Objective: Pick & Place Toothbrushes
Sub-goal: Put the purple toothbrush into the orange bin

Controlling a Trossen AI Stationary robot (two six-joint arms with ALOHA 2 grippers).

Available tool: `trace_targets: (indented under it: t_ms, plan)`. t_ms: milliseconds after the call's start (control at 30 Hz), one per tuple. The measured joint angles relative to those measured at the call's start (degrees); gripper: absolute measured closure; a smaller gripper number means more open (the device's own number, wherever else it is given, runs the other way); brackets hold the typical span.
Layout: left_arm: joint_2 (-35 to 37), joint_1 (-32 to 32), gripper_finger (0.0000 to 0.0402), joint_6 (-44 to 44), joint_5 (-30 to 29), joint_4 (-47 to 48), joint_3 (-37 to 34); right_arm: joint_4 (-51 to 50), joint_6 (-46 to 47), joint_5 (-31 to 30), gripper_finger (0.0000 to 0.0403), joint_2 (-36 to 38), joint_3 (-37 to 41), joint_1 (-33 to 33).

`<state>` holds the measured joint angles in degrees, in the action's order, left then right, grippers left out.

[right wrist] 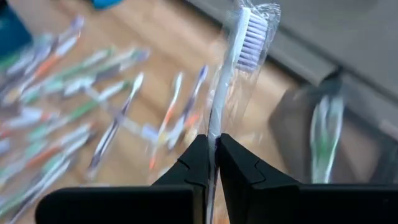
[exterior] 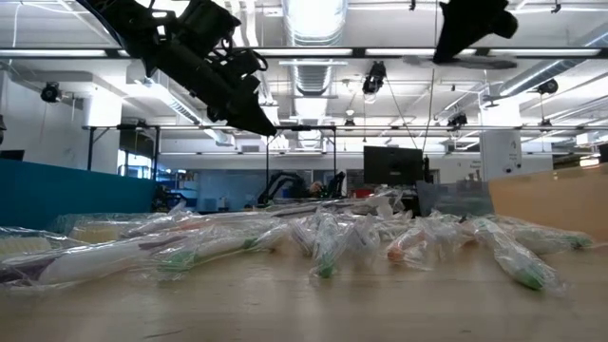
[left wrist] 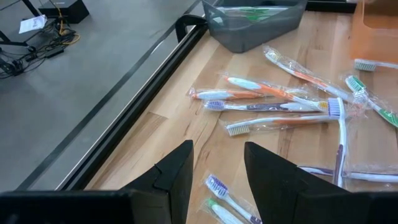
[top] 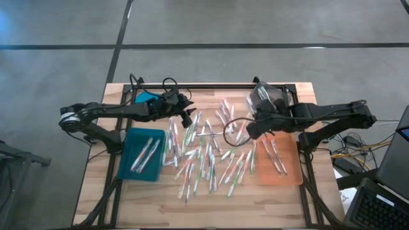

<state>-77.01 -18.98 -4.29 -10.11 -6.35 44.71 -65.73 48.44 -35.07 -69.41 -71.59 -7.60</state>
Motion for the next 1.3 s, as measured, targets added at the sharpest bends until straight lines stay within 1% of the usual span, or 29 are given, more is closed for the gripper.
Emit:
trace_targets:
  t_ms: [100,167,533,767,900,1133,1300]
  plan:
    - [0.0,0.0,0.0252,0.0,0.0,0.0,0.0,-3.6,4.9,3.8,0.0385,-0.1,0.0,-1.7]
    - [0.0,0.0,0.0252,0.0,0.0,0.0,0.0,-5.3,8.4,5.1,0.0385,-0.1,0.0,-3.3]
    - [0.0,0.0,0.0252,0.0,0.0,0.0,0.0,-12.9,28.8,5.6,0.0385,-0.1,0.5,-14.6]
    - [0.0,0.0,0.0252,0.0,0.0,0.0,0.0,-15.7,38.4,5.6,0.0385,-0.1,1.7,-19.9]
    - [0.0,0.0,0.0252,0.0,0.0,0.0,0.0,-16.8,43.8,7.4,0.0385,-0.1,3.5,-22.3]
    - [0.0,0.0,0.0252,0.0,0.0,0.0,0.0,-16.8,49.9,12.4,0.0385,-0.1,9.2,-24.4]
    - [0.0,0.0,0.0252,0.0,0.0,0.0,0.0,-16.1,49.6,15.4,0.0385,-0.1,13.5,-24.4]
